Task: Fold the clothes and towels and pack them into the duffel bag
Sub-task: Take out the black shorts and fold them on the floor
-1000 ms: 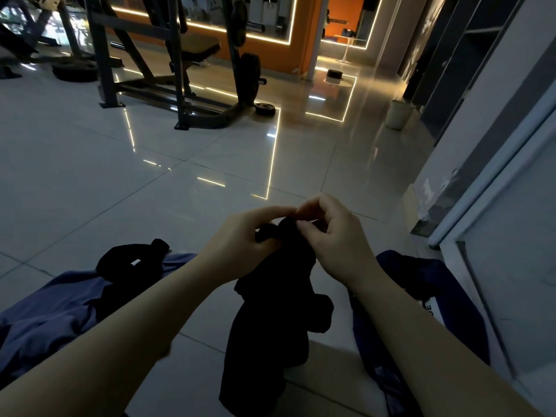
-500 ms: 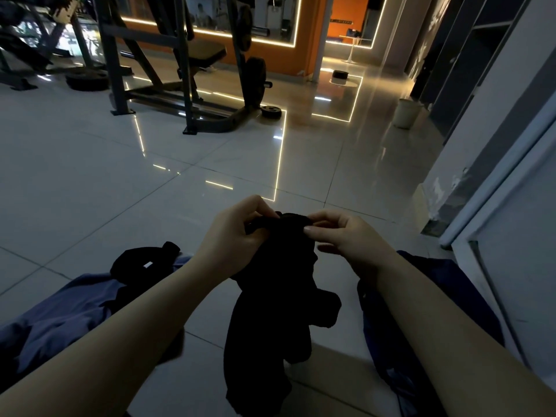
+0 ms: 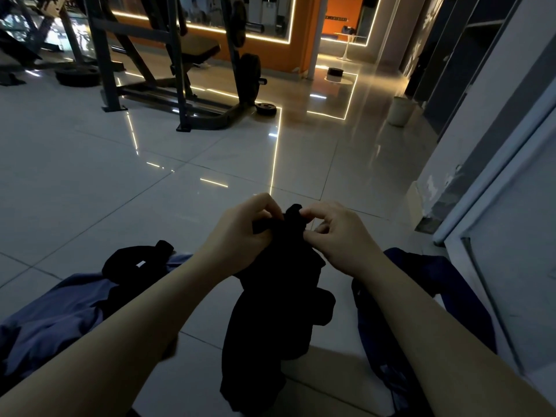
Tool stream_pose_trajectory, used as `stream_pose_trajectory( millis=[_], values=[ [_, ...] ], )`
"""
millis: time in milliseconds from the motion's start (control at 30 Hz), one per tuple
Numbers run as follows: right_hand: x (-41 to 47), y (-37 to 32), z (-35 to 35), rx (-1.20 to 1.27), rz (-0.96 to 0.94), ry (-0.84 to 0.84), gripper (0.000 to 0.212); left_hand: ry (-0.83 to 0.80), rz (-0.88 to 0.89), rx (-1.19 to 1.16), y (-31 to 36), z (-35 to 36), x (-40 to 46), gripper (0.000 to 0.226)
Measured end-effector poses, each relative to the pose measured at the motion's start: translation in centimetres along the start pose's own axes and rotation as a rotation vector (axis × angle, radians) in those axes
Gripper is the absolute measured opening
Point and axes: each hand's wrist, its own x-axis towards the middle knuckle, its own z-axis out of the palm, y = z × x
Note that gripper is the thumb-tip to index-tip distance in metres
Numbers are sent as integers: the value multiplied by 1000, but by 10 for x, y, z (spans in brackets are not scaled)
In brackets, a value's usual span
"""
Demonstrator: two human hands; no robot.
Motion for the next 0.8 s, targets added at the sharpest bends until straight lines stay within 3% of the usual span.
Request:
stream_pose_trajectory(
  millis=[100,167,233,333,433,600,700,800],
  values=[
    [-1,6,-7,-59,16,-20,10,-52,-39,14,-5,-4,-2,20],
    [-2,12,-13,-48,43,6,7,-30,-54,158,-15,-13,-4,18],
    [-2,20,-21,-17,80,79,4,-36,-55,420,-34,-27,-6,5],
    [1,34,-32,88,161,259,13,-91,-157,753,-62,-50,-12,7],
    [3,42,-41,293,249,395,18,-145,-326,827,-74,-63,-19,10],
    [1,27,-39,349,152,341,22,-88,-299,622,-57,-56,-11,49],
    [0,12,-28,299,62,271,24,65,-139,279,-23,-36,-4,39],
    [-4,-3,-15,277,-1,189,21,61,-65,-39,6,-17,-1,39]
  ],
)
